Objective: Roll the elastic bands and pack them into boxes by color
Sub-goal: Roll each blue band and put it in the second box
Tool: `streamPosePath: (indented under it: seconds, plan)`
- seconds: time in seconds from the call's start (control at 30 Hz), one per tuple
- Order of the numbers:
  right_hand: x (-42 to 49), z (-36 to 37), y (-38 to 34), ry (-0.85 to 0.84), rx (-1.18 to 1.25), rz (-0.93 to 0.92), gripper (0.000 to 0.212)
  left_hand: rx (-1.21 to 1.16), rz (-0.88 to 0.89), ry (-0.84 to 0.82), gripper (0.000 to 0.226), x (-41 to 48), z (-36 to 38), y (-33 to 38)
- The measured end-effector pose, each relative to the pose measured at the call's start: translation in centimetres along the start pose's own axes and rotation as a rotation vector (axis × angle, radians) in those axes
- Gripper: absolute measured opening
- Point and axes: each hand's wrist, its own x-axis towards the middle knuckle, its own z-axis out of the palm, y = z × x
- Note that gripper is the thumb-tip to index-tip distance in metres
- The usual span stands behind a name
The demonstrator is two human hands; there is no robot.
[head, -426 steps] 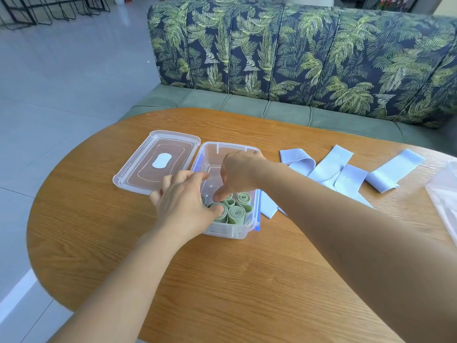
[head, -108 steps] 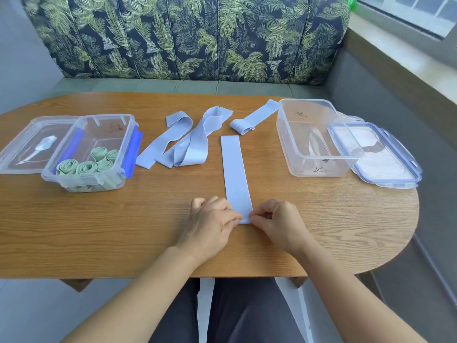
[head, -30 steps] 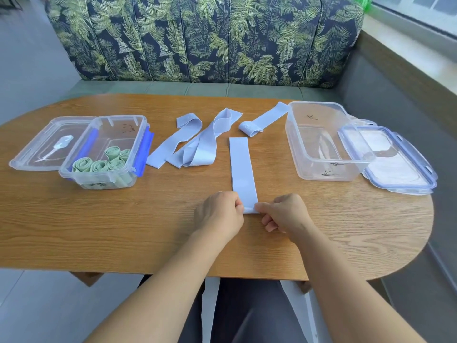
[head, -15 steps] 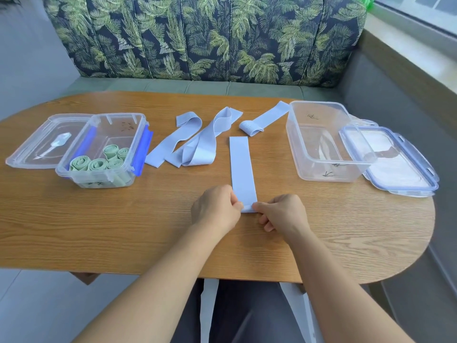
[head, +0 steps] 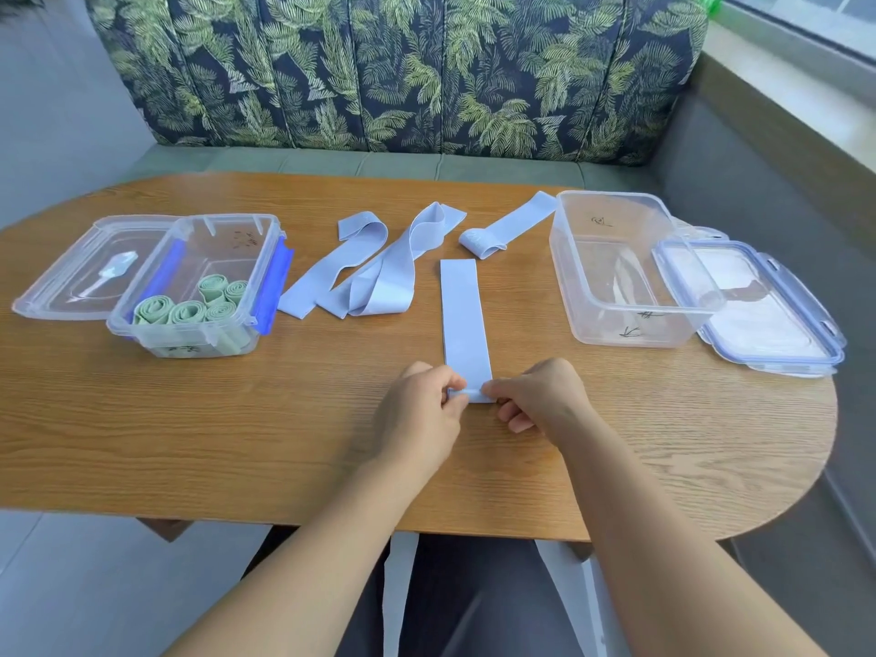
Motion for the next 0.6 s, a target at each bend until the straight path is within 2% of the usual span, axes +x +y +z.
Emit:
streamPosePath:
  seconds: [0.2, 0.37, 0.47, 0.6]
  plan:
    - [-0.3, -0.1, 0.9, 0.007, 0.086, -0.072, 0.017, 0.114, -0.042, -0.063, 0.011, 1.7, -0.8, 0.5]
    - [-0.9, 0.6, 2.5, 0.119, 0.207, -0.267, 0.001, 0.133, -0.037, -0.138, 0.012, 2.8, -1.2, 0.7]
    - [-0.9, 1.4, 2.9, 0.103, 0.165, -0.321, 0.001, 0.156, -0.047, -0.19, 0.008, 3.6, -1.8, 0.9]
    - [-0.1, 1.7, 2.2, 0.143, 0.077, -0.274, 0.005, 0.163, -0.058, -0.256, 0.006, 4.6, -2.1, 1.2]
